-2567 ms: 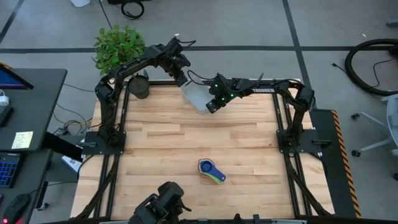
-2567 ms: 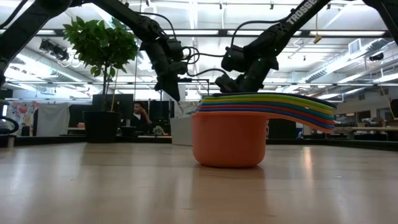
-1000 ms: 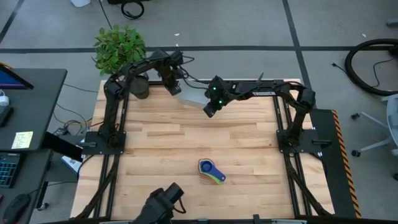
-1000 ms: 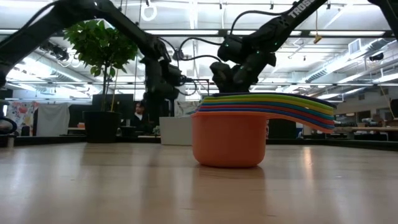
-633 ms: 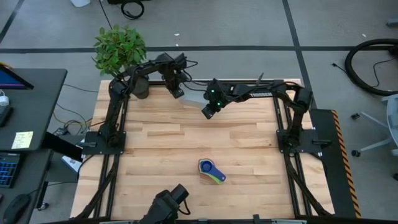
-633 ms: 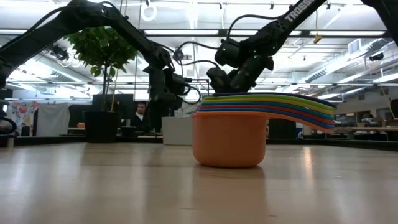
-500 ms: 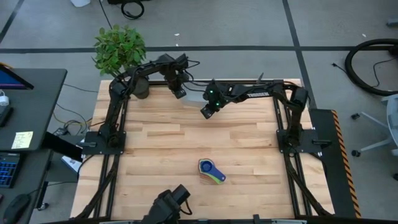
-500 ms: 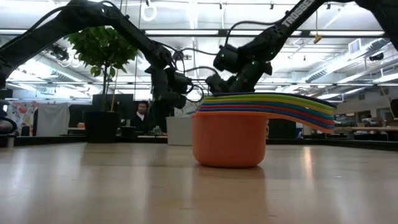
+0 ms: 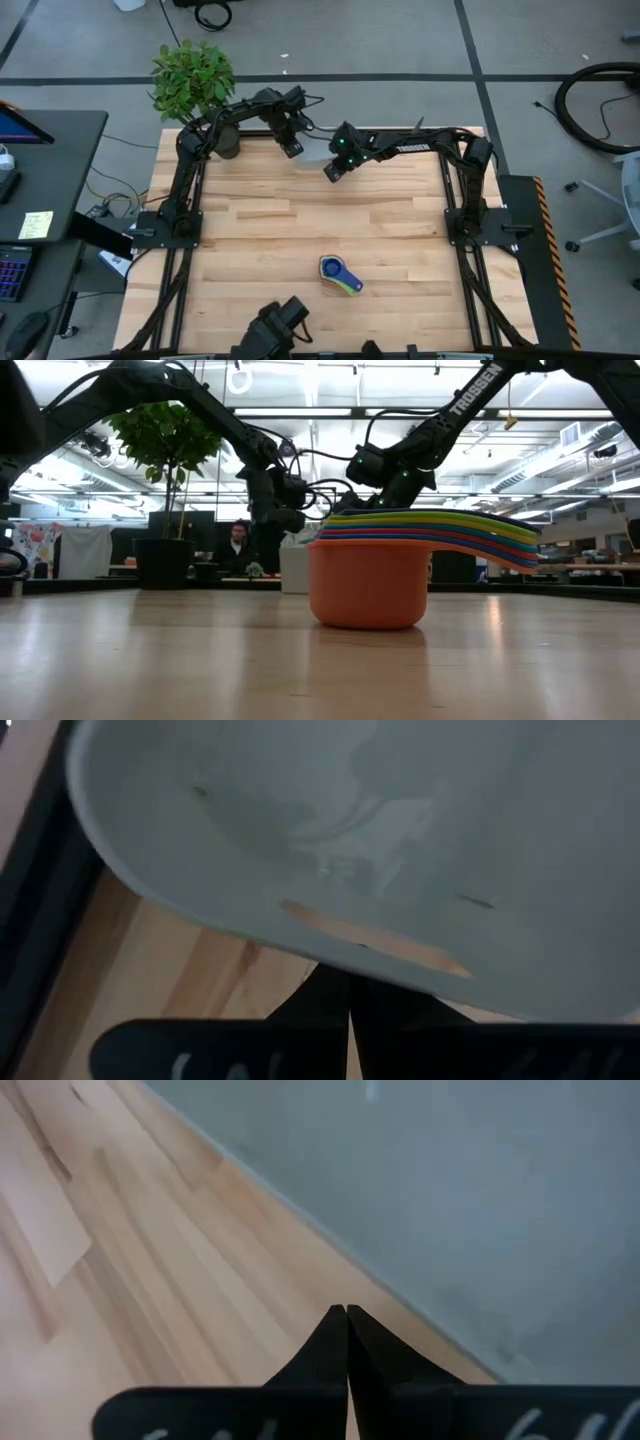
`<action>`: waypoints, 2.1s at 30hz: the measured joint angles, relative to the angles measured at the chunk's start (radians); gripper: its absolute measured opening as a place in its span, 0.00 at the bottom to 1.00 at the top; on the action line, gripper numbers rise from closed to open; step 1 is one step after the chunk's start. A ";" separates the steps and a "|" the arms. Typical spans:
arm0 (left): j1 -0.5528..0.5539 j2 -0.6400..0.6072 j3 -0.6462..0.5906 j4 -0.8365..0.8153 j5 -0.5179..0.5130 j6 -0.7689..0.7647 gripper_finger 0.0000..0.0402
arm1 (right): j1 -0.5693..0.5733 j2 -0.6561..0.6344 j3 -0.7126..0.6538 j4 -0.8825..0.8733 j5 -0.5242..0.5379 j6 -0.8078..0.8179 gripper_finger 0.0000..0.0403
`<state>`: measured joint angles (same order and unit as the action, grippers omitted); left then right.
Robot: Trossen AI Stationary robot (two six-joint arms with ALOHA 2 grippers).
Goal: Nest measuring cups in basket
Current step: Adjust the gray bin on the table, then put the stacked measuring cups into the gray bin
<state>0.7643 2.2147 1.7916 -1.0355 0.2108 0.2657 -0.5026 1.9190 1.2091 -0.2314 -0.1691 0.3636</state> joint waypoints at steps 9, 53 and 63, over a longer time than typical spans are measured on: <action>0.000 0.000 0.000 0.121 -0.026 -0.020 0.01 | -0.011 0.000 0.000 0.048 0.004 -0.027 0.00; -0.405 -0.575 0.001 -0.429 0.062 -0.037 0.05 | 0.226 -0.497 0.000 -0.466 -0.414 -0.081 0.27; -0.571 -0.573 0.001 -0.452 0.168 -0.231 0.23 | 0.391 -0.496 0.000 -0.479 -0.500 -0.083 0.47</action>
<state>0.1935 1.6417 1.7924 -1.4873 0.3790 0.0351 -0.1121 1.4235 1.2095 -0.7103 -0.6687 0.2809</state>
